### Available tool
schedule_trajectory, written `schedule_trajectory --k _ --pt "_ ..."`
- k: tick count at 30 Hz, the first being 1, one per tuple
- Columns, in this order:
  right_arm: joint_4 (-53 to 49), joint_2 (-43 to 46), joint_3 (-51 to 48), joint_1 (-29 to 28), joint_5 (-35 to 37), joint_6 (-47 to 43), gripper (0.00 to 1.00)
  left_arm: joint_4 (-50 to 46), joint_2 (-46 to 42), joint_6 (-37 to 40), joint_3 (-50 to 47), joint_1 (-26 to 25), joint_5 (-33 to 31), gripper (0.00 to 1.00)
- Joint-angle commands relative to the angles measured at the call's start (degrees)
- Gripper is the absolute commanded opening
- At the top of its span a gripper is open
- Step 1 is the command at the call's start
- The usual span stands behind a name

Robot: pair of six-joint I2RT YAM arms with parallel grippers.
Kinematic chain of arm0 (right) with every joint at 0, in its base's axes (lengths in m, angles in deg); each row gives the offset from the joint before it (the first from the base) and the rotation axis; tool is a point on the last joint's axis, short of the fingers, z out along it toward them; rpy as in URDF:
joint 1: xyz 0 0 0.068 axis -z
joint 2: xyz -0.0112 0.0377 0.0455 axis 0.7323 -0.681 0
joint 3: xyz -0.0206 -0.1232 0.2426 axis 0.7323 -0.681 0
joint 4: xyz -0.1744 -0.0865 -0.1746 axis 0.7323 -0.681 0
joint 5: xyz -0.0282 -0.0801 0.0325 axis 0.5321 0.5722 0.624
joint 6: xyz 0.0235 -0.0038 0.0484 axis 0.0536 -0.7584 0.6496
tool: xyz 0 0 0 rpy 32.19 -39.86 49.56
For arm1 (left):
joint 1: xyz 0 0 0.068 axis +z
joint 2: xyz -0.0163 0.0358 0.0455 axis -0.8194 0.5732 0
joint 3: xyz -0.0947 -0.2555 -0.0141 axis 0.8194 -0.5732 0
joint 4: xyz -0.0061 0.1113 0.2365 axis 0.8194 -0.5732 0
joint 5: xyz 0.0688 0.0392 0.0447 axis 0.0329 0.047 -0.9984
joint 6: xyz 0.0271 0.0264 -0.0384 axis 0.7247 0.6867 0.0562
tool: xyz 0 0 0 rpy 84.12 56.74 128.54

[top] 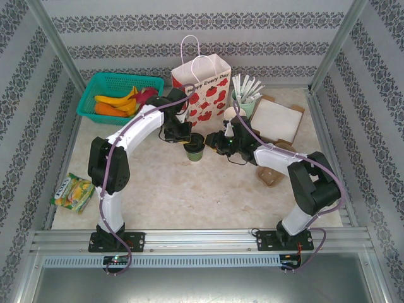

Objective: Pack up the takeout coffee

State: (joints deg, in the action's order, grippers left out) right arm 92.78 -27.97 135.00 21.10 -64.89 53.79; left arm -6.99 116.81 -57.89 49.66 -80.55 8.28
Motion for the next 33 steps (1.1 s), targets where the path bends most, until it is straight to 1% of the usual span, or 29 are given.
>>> schedule_trajectory --k 1,9,13,17,22,26,28,33 --pt "-3.0 -1.1 1.3 0.1 1.0 0.4 0.30 -3.2 4.4 1.9 -0.8 -1.6 -1.1 0.00" --pt "-8.1 -1.9 1.6 -0.3 2.8 -0.2 0.30 -3.7 5.8 2.2 -1.5 -1.7 -1.6 0.00" --pt "-11.3 -2.8 2.2 -0.3 4.0 -0.4 0.25 -3.1 5.9 2.6 -2.0 -1.7 -0.5 0.00" --pt "-13.4 -3.5 2.8 -0.5 4.7 -1.4 0.24 -3.5 6.3 2.8 -1.9 -1.7 -1.1 0.00" --pt "-22.8 -4.6 6.1 -1.4 10.0 -5.6 0.24 -3.7 7.7 2.9 -3.0 -1.5 -2.4 0.00" --pt "-27.6 -6.6 6.5 -1.4 12.7 -6.6 0.24 -3.5 9.6 1.5 -5.6 -0.2 -3.8 0.00" --pt "-29.8 -7.8 5.8 -1.4 13.6 -7.4 0.23 -3.3 10.6 1.2 -7.3 0.4 -3.8 0.00" --pt "-30.1 -8.1 1.9 -1.8 14.4 -7.2 0.22 -4.6 13.6 2.9 -10.1 0.8 -3.2 0.00"
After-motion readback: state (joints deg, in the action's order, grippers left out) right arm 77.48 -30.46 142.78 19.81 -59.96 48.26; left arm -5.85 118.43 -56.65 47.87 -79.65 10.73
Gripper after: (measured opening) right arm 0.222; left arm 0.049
